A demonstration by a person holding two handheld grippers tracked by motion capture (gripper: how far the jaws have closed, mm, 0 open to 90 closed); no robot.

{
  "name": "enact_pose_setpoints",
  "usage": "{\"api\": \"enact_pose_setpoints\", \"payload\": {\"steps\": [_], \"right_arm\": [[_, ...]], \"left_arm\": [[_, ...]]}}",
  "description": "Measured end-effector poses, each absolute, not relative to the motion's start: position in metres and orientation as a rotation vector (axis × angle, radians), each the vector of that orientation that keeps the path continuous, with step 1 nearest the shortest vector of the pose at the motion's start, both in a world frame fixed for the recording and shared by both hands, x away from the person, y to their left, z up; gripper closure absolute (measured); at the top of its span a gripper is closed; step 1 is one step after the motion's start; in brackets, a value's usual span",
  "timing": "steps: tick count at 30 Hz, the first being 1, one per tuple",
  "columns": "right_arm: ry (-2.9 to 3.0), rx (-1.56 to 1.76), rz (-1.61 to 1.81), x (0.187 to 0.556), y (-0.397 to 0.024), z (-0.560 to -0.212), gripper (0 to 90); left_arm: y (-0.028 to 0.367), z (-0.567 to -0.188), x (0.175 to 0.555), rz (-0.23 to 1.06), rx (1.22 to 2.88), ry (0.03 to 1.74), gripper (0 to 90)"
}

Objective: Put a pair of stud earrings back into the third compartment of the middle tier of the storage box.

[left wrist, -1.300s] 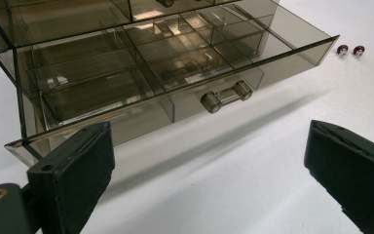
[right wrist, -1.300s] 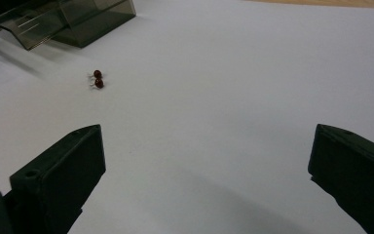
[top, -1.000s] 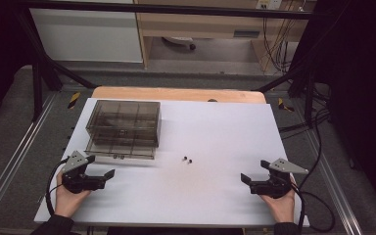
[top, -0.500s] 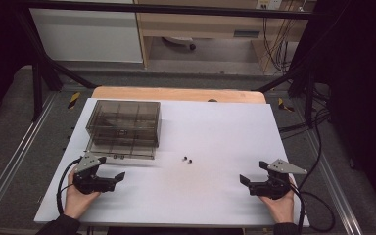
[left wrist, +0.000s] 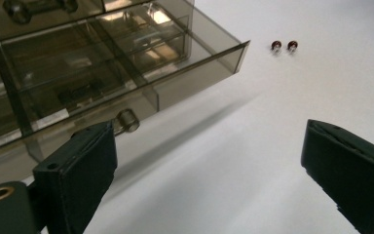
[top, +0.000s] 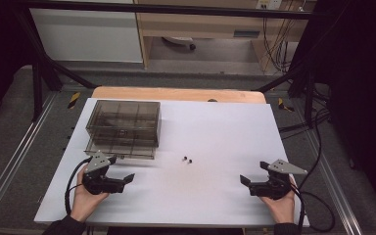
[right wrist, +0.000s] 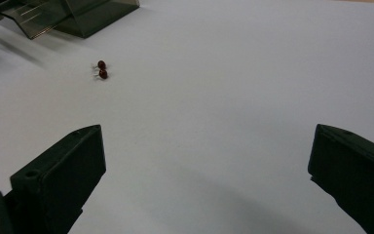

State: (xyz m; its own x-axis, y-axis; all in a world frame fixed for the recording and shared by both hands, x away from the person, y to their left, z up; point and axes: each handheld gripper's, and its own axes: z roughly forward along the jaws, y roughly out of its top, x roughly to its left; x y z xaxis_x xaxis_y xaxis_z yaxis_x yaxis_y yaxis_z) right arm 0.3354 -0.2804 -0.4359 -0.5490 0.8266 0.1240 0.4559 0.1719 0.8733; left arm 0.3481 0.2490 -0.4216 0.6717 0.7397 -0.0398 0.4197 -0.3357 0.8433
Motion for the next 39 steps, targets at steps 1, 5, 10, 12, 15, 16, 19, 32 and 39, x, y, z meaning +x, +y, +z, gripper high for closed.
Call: {"api": "enact_pose_setpoints", "payload": {"steps": [1, 5, 10, 12, 15, 16, 19, 32, 39], "right_arm": [[2.074, 1.215, 1.335, 0.335, -0.28, -0.436, 0.9], [2.073, 1.216, 1.338, 0.336, -0.279, -0.435, 0.8], [2.084, 1.209, 1.328, 0.336, -0.278, -0.435, 0.8], [2.088, 1.211, 1.325, 0.336, -0.278, -0.435, 0.8], [2.09, 1.208, 1.321, 0.336, -0.278, -0.435, 0.8], [2.09, 1.205, 1.318, 0.336, -0.278, -0.435, 0.8], [2.098, 1.208, 1.312, 0.336, -0.277, -0.436, 0.8], [2.109, 1.206, 1.301, 0.336, -0.277, -0.437, 0.8], [2.105, 1.204, 1.305, 0.336, -0.277, -0.437, 0.8]], "left_arm": [[0.247, -0.42, 0.348, 0.446, 1.972, 0.897, 6.2], [0.242, -0.412, 0.35, 0.435, 1.963, 0.885, 6.3], [0.23, -0.402, 0.354, 0.439, 1.965, 0.862, 6.4], [0.224, -0.399, 0.356, 0.43, 1.967, 0.855, 6.4], [0.215, -0.396, 0.361, 0.425, 1.976, 0.845, 6.4], [0.212, -0.396, 0.362, 0.426, 1.984, 0.841, 6.4], [0.202, -0.396, 0.367, 0.41, 1.997, 0.83, 6.4], [0.163, -0.39, 0.385, 0.365, 2.026, 0.781, 6.4], [0.146, -0.388, 0.396, 0.353, 2.045, 0.775, 8.6]]}}
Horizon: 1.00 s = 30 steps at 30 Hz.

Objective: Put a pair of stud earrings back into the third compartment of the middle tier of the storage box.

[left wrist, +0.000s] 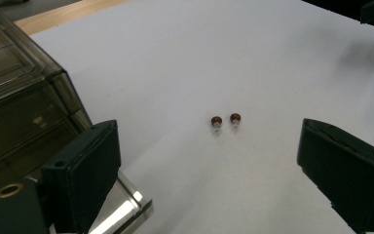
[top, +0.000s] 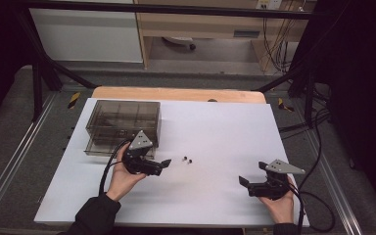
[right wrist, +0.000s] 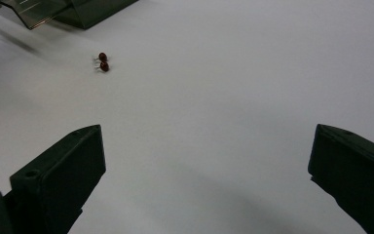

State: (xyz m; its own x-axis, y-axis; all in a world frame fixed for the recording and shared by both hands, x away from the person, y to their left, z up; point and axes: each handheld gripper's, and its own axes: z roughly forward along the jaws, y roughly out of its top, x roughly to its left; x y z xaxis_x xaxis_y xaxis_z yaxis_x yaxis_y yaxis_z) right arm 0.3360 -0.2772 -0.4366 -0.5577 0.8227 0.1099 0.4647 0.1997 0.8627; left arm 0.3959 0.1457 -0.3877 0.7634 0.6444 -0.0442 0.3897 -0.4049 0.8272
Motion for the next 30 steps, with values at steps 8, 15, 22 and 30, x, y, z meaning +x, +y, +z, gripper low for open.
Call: {"api": "enact_pose_setpoints", "payload": {"steps": [8, 15, 22, 30], "right_arm": [[2.107, 1.203, 1.303, 0.336, -0.277, -0.437, 0.7], [2.108, 1.203, 1.304, 0.336, -0.277, -0.437, 0.7], [2.109, 1.204, 1.304, 0.336, -0.277, -0.437, 0.8], [2.11, 1.204, 1.309, 0.336, -0.277, -0.437, 0.7]], "left_arm": [[0.123, -0.391, 0.406, 0.338, 2.073, 0.779, 11.6], [0.103, -0.397, 0.414, 0.321, 2.104, 0.778, 17.8], [0.086, -0.407, 0.422, 0.308, 2.142, 0.8, 28.9], [0.075, -0.423, 0.428, 0.313, 2.195, 0.828, 42.4]]}}
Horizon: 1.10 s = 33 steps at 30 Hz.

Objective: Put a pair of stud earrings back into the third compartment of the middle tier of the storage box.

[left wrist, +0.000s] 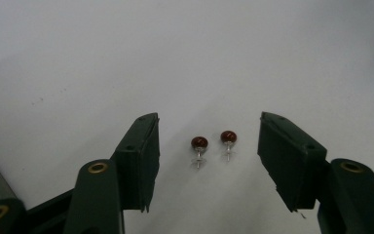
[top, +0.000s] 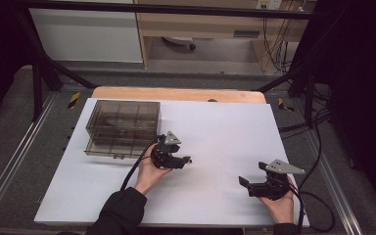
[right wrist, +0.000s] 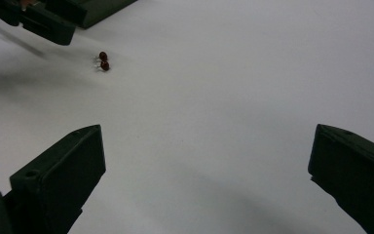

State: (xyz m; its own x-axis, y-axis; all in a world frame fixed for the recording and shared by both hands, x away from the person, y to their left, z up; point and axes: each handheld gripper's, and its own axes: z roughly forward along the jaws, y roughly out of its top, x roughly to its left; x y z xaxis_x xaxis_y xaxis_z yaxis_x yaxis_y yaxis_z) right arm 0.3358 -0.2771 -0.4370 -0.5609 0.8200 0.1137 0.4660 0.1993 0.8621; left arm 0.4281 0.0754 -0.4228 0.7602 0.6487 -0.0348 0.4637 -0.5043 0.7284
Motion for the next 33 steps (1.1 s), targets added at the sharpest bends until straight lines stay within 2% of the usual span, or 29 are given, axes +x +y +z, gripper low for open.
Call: {"api": "enact_pose_setpoints", "payload": {"steps": [1, 4, 12, 20, 33], "right_arm": [[2.109, 1.203, 1.308, 0.336, -0.277, -0.437, 0.7], [2.108, 1.202, 1.309, 0.336, -0.277, -0.437, 0.7], [2.109, 1.201, 1.31, 0.336, -0.278, -0.437, 0.8], [2.11, 1.202, 1.31, 0.336, -0.278, -0.437, 0.7], [2.11, 1.2, 1.31, 0.336, -0.278, -0.437, 0.7]], "left_arm": [[0.075, -0.424, 0.429, 0.316, 2.204, 0.829, 46.2], [0.073, -0.429, 0.431, 0.313, 2.203, 0.855, 50.2], [0.071, -0.438, 0.435, 0.304, 2.224, 0.872, 54.6], [0.07, -0.442, 0.436, 0.286, 2.228, 0.884, 64.8], [0.067, -0.447, 0.437, 0.33, 2.244, 0.87, 76.8]]}}
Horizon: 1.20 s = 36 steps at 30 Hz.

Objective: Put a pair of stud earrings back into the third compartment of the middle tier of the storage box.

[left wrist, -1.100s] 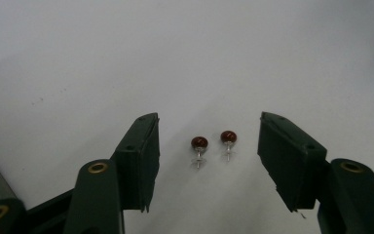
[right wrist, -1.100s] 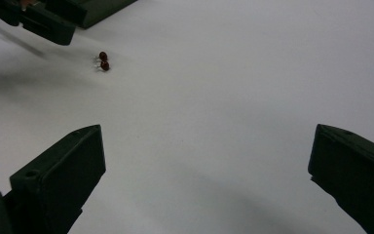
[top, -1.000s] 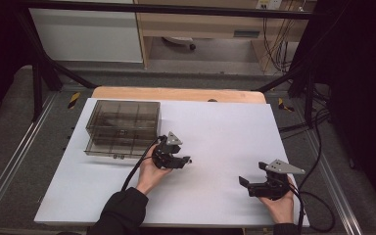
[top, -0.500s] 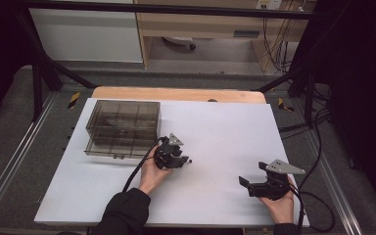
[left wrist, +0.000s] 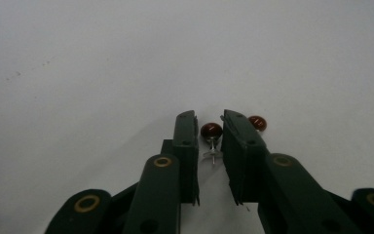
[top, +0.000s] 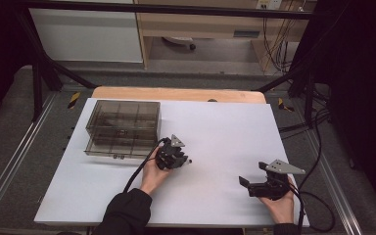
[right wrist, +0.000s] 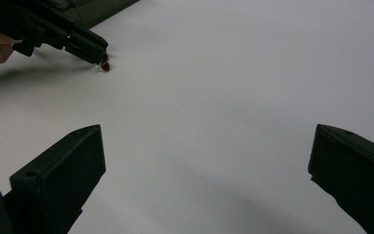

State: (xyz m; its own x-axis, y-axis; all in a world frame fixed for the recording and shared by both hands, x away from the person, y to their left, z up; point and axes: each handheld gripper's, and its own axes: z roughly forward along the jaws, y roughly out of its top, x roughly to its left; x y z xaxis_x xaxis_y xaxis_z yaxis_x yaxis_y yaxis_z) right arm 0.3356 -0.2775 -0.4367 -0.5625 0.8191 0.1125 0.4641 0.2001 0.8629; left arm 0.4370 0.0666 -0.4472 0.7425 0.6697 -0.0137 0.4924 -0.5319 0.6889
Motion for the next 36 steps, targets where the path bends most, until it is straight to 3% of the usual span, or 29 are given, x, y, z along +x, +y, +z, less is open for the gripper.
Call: {"api": "enact_pose_setpoints", "payload": {"steps": [5, 36], "right_arm": [[2.111, 1.201, 1.309, 0.336, -0.277, -0.437, 0.7], [2.119, 1.21, 1.295, 0.336, -0.277, -0.438, 0.7]], "left_arm": [[0.067, -0.447, 0.437, 0.317, 2.235, 0.874, 80.2], [0.097, -0.41, 0.409, 0.305, 2.156, 0.852, 81.1]]}}
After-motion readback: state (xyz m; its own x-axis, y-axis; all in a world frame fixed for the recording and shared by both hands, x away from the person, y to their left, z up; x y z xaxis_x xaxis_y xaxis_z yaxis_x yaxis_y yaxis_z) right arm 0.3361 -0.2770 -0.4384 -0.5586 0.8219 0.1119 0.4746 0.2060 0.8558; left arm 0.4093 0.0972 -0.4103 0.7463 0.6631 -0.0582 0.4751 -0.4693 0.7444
